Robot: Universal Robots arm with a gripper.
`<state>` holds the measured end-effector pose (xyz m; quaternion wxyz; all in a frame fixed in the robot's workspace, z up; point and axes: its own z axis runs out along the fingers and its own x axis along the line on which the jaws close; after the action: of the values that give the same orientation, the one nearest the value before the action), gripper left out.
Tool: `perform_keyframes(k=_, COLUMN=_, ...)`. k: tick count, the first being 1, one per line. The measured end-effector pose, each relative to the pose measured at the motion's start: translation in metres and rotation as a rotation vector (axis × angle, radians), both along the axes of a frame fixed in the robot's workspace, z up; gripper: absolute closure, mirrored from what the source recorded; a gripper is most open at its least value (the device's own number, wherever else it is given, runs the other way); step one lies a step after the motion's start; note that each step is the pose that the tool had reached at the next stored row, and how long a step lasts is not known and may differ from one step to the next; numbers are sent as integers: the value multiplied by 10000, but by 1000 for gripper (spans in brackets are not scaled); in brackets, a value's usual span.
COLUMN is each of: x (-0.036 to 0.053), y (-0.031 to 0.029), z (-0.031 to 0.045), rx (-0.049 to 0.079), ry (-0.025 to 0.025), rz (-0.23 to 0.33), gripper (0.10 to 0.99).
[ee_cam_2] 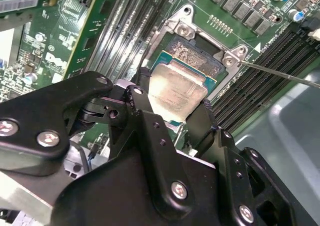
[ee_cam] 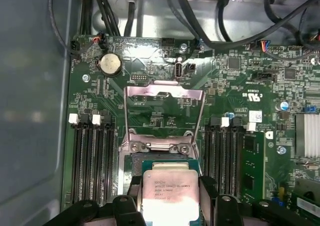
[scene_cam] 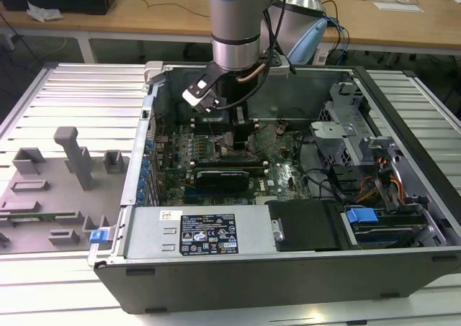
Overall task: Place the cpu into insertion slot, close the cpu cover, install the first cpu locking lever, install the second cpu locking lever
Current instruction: 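Place the cpu into insertion slot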
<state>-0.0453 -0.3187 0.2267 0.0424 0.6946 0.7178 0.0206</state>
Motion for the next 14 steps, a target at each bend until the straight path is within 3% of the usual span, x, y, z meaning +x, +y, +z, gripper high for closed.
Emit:
perform_keyframes(k=5, x=-13, y=39, z=-37, rx=-8, ry=-2, rz=-15, gripper=545)
perform_keyframes(k=14, x=-19, y=51, z=-153, rx=-9, ry=-1, rz=-195, gripper=545)
